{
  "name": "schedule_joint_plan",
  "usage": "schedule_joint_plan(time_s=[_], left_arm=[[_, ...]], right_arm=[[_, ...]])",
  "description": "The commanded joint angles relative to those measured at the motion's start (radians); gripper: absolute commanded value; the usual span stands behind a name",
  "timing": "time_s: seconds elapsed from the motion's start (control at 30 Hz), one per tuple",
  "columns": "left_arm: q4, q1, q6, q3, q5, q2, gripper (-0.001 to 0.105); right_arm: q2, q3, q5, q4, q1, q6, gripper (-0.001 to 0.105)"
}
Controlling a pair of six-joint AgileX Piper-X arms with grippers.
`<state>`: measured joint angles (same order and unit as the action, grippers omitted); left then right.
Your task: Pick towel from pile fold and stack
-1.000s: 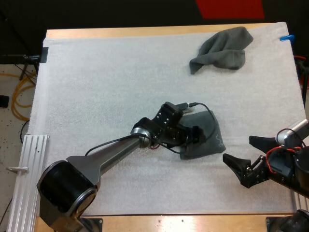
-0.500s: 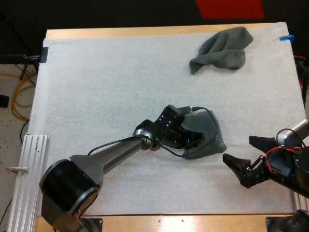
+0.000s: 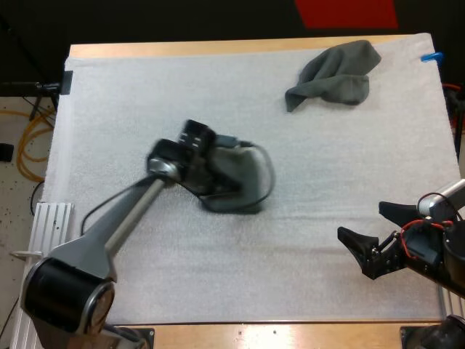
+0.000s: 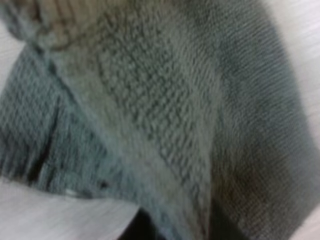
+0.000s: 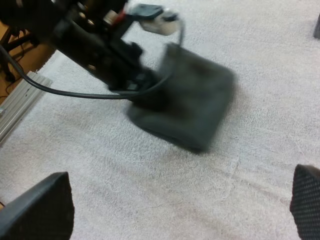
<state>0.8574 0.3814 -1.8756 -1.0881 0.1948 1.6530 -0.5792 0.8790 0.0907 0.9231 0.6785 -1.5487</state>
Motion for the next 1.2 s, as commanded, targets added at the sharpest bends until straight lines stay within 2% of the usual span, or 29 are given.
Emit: schedule_joint_plan(time_s=[0.0, 0.13, 0.23, 0.33, 0.6, 0.7, 0.8, 0.83, 0.93, 1.17], left_arm=[[0.108, -0.033, 0.118, -0.011, -0.093, -0.016, 0.0], [0.176, -0.154, 0.251, -0.012, -0.239, -0.013, 0.0], [0.182, -0.229, 0.306, -0.012, -0.338, -0.014, 0.0], [0.175, -0.311, 0.359, -0.012, -0.398, -0.014, 0.0], [0.158, -0.474, 0.376, -0.012, -0.388, -0.014, 0.001], [0.158, -0.496, 0.384, -0.012, -0.322, -0.014, 0.01], [0.158, -0.498, 0.392, -0.012, -0.327, -0.014, 0.026], [0.158, -0.498, 0.393, -0.012, -0.349, -0.014, 0.034], [0.15, -0.498, 0.393, -0.012, -0.436, -0.014, 0.047], [0.133, -0.498, 0.391, -0.012, -0.614, -0.038, 0.047]], right_arm=[[0.004, 0.003, -0.004, 0.001, 0.002, -0.001, 0.085], [0.004, 0.003, -0.021, 0.001, 0.002, -0.001, 0.085], [0.004, 0.003, -0.03, 0.001, 0.002, -0.001, 0.085], [0.004, 0.003, -0.03, 0.001, 0.002, -0.001, 0.085], [0.004, 0.003, -0.026, 0.001, 0.002, -0.001, 0.085], [0.004, 0.003, -0.026, 0.001, 0.002, -0.001, 0.085], [0.004, 0.003, -0.026, 0.001, 0.002, -0.001, 0.085], [0.004, 0.003, -0.026, 0.001, 0.002, -0.001, 0.085], [0.004, 0.003, -0.026, 0.001, 0.002, -0.001, 0.085], [-0.003, 0.003, -0.026, 0.001, 0.002, -0.001, 0.085]])
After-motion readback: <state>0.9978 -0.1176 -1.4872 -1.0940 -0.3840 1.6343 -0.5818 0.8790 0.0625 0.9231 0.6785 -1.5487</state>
